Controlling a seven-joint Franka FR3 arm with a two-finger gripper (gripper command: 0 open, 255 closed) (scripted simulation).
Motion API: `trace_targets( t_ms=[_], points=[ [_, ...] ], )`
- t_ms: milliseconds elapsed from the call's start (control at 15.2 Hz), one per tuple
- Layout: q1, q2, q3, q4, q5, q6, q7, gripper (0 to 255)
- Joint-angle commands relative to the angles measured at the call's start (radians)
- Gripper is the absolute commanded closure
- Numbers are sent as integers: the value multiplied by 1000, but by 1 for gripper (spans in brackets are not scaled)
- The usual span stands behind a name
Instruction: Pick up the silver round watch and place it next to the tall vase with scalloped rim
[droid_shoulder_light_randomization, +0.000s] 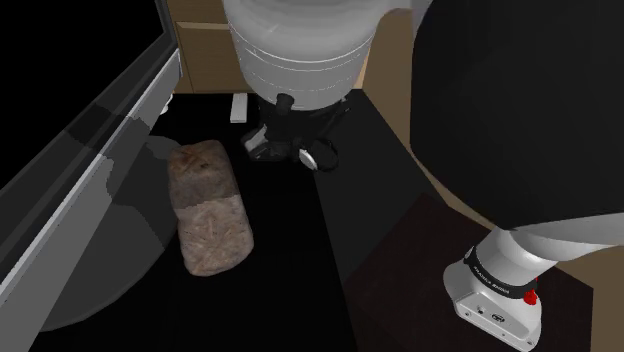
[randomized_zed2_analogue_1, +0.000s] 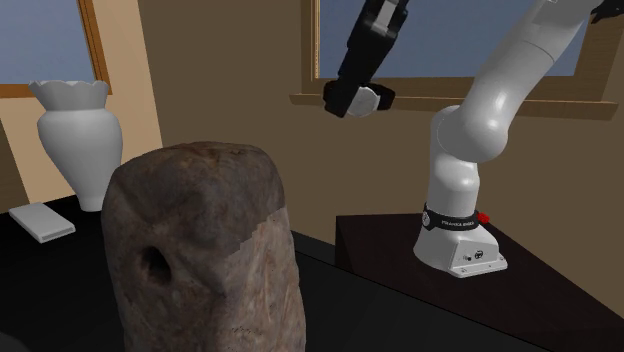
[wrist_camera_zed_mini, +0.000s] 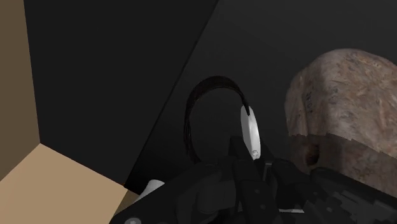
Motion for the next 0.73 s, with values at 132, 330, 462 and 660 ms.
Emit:
trace_targets(
  t_ms=[132, 330, 462, 660],
  points=[
    [-5, 4, -9, 53, -5, -48, -16, 255],
    [-12, 11, -13, 96, -11, -84, -28, 255],
    [-18, 16, -14, 126, -15, -108, -35, 255],
    [-29, 26, -13, 173, -22, -144, -46, 255]
  ],
)
